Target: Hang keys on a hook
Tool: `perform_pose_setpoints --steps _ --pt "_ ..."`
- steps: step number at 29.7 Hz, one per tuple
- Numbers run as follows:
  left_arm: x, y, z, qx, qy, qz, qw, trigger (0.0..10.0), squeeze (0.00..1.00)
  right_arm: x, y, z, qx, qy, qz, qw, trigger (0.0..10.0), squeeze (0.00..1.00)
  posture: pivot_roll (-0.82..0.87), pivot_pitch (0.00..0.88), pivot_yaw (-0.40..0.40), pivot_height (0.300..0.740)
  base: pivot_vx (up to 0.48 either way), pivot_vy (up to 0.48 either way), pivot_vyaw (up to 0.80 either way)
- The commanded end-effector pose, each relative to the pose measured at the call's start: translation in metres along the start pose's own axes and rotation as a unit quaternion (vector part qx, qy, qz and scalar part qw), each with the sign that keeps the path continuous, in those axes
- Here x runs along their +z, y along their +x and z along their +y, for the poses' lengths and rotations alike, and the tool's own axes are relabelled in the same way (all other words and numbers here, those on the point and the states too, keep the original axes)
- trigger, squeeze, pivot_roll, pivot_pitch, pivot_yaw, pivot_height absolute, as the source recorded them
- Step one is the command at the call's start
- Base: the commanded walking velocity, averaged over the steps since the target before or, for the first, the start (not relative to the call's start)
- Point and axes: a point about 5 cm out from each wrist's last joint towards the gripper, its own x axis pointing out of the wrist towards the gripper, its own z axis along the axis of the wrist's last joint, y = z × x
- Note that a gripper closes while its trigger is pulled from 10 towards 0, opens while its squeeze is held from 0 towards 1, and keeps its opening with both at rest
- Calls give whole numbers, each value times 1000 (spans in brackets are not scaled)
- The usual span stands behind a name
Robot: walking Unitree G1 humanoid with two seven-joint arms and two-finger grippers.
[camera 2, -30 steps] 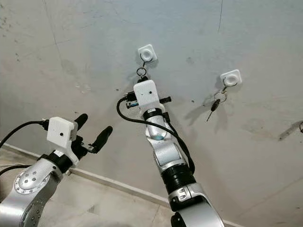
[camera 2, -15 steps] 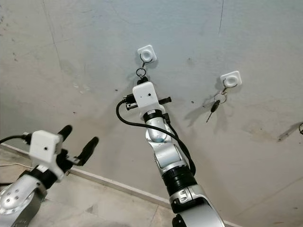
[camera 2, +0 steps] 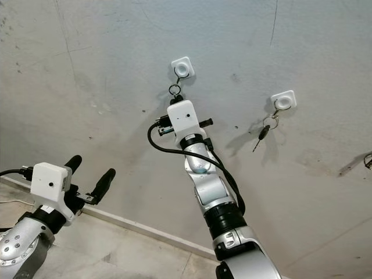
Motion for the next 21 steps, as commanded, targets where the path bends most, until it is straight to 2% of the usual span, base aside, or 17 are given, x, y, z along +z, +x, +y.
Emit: perform_pose_setpoints --steps 1,2,3,4,7,13,15,16,17,18,21 --pt "3 2 -3 -7 1 -8 1000 10000 0 -28 -9 -4 8 3 72 997 10000 0 310 64 -163 740 0 0 0" --pt "3 2 -3 -7 1 -8 1000 10000 0 -28 -10 -4 9 4 72 997 10000 0 310 64 -163 740 0 0 0" --pt "3 2 -3 -7 1 -9 1000 10000 0 -27 -10 -6 9 6 70 997 10000 537 310 65 -162 740 0 0 0" --pt "3 3 -3 -8 2 -9 1000 10000 0 -27 -11 -8 12 7 68 998 10000 1000 310 65 -162 740 0 0 0" --pt "4 3 -3 -8 1 -11 1000 10000 0 -24 -11 -10 15 14 63 998 10000 1000 308 66 -165 740 0 0 0" --pt "5 6 -2 -4 2 -16 1000 10000 0 -2 -10 -10 7 36 13 999 10000 1000 310 69 -164 740 0 0 0" --pt "5 6 -2 -4 2 -16 1000 10000 0 -1 -10 -9 6 35 12 999 10000 1000 310 69 -164 740 0 0 0" --pt "6 6 -2 -5 2 -17 1000 10000 0 -1 -11 -7 6 36 11 999 10000 953 308 70 -160 740 0 0 0" --pt "6 7 -2 -5 2 -17 1000 10000 0 -1 -11 -6 7 36 11 999 10000 953 308 70 -160 740 0 0 0" --pt "6 8 -3 -6 3 -18 1000 10000 0 -2 -12 -2 15 38 15 999 10000 0 308 70 -160 740 0 0 0" --pt "8 10 -3 -9 3 -21 1000 10000 0 -3 -13 0 14 44 17 999 10000 0 308 70 -160 740 0 0 0"
